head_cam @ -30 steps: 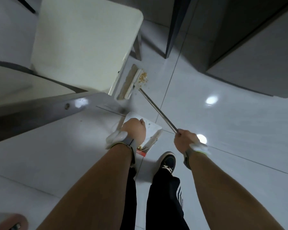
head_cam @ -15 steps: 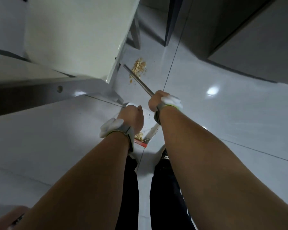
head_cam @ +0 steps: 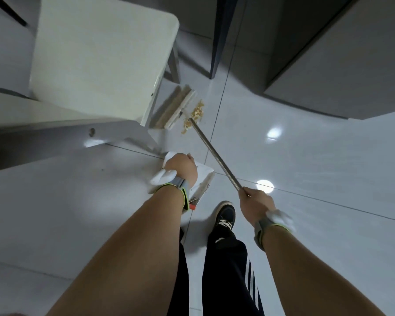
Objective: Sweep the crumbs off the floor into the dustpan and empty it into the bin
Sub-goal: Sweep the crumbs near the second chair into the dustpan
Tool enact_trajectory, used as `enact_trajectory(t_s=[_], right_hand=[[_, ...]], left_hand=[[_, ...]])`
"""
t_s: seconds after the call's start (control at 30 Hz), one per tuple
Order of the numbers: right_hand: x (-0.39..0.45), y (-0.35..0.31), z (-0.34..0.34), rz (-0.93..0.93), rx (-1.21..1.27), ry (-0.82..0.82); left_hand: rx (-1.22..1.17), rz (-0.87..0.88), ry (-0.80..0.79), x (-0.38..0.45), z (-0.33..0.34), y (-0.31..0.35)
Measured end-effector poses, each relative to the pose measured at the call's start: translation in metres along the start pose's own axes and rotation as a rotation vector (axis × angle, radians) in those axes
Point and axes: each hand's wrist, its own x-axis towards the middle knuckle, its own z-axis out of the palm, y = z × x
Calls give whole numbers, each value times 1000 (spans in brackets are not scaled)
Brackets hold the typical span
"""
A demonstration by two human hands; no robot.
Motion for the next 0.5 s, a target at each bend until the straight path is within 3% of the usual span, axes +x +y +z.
enact_trajectory(t_s=[0.13, 0.23, 0.43, 0.5], right_hand=[[28, -55, -13, -141, -191, -40], [37, -82, -16, -75, -313, -20], [26, -6, -38, 0, -429, -16], [20, 30, -47, 37, -266, 27]], left_hand=[[1, -9, -4, -1, -1, 6], [-4, -22, -2, -3, 1, 2], [15, -67, -19, -11, -4, 7], [-31, -53, 4, -8, -3, 5]])
